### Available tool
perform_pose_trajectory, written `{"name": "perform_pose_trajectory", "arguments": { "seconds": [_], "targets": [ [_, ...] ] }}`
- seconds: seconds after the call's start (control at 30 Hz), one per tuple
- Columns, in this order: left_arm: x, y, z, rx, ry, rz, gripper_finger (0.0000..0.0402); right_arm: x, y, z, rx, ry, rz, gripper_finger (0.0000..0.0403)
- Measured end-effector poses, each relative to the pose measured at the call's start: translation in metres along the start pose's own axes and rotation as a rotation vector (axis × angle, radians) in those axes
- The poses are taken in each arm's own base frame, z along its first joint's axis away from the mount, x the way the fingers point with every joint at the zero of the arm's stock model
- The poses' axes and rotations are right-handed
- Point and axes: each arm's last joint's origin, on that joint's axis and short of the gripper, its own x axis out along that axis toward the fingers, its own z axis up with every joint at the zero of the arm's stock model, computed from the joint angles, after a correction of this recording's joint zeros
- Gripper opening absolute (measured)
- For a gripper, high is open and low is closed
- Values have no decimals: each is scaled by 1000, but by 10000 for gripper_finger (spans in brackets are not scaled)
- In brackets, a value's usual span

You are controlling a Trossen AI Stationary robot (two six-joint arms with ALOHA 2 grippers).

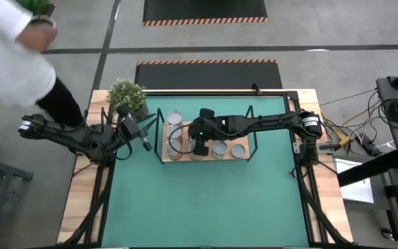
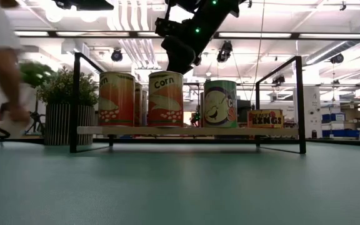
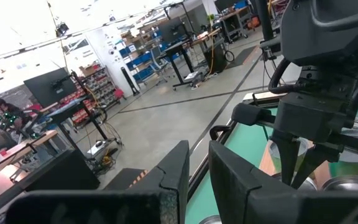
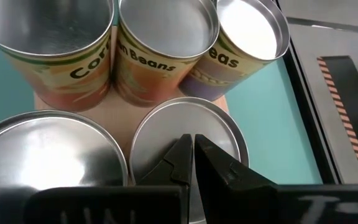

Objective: Pick and place cans onto a shelf
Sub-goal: Adjust the cans on the shelf, then return to Home Position

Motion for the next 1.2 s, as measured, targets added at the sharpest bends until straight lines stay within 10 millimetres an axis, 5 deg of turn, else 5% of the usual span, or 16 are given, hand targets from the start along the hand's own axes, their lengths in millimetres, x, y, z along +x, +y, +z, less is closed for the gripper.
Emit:
{"name": "perform_pose_trajectory", "arguments": {
  "seconds": [0.43, 0.87, 1.2],
  "targets": [
    [0, 0, 0, 0, 0, 0, 43, -4, 2, 2, -5, -10, -26, 9],
    [0, 0, 0, 2, 1, 0, 43, -50, 12, 14, -6, -111, 2, 9],
    [0, 0, -1, 7, 6, -2, 43, -81, 34, -26, -13, -238, 52, 9]
  ]
}}
